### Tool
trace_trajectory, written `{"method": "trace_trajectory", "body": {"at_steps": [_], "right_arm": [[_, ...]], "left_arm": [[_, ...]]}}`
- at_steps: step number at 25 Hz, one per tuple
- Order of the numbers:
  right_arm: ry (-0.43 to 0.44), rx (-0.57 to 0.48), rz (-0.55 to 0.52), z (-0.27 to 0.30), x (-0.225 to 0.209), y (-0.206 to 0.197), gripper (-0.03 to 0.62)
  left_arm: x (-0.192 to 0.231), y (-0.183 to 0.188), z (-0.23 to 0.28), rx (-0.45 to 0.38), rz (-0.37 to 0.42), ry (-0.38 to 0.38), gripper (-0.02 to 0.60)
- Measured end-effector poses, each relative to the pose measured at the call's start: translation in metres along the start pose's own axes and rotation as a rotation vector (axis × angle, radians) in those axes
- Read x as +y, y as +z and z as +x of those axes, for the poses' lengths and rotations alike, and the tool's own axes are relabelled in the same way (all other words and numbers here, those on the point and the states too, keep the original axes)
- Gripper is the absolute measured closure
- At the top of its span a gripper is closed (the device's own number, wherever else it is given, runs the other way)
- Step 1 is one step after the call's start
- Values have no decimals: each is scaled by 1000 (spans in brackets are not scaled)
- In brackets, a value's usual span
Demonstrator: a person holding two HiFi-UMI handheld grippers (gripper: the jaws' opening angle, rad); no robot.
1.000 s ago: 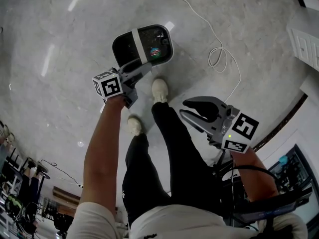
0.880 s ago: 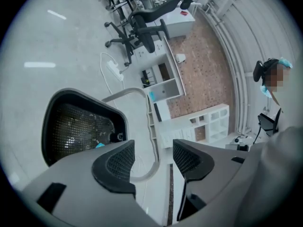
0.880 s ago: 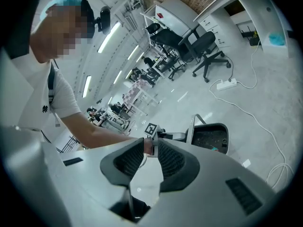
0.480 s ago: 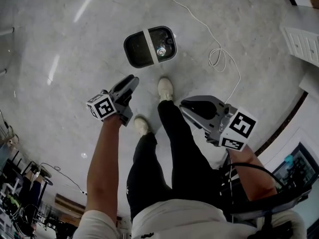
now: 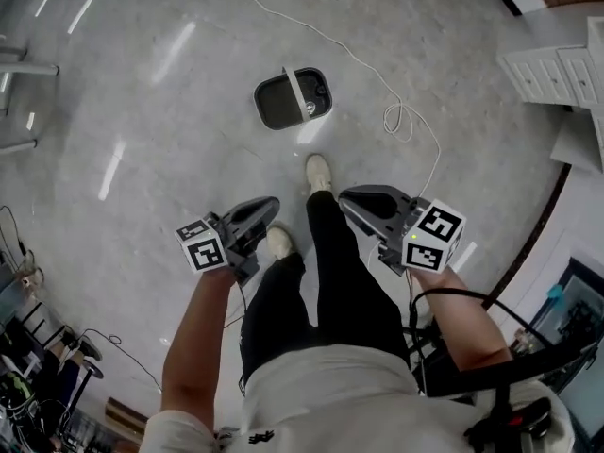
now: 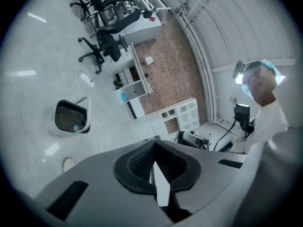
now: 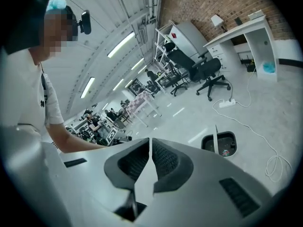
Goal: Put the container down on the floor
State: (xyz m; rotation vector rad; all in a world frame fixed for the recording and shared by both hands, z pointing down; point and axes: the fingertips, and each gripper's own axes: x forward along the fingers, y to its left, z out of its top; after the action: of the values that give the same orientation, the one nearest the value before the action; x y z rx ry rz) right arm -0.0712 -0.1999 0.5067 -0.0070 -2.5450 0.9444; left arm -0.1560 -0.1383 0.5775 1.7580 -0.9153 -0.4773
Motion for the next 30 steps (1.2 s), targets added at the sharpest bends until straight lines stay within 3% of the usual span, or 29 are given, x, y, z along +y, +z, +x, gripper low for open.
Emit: {"method": "trace_trajectory", "body": {"at_steps": [10,14,23,30], "right_arm": [[31,-73,-63,-45,165,-4,569],[40,-90,-89,-67,217,-1,572],[57,-109,-144,-127,280,-7,574],[62,-127,-174,-189,300,-22,574]], "left_arm": [[-198,-63,-73,166,212,-124,572],[-261,-69,-88,161,275,-131,572],[-344,-100,-88,132,381,-68,572],[-378,-134,-65,112,392,-41,572]]}}
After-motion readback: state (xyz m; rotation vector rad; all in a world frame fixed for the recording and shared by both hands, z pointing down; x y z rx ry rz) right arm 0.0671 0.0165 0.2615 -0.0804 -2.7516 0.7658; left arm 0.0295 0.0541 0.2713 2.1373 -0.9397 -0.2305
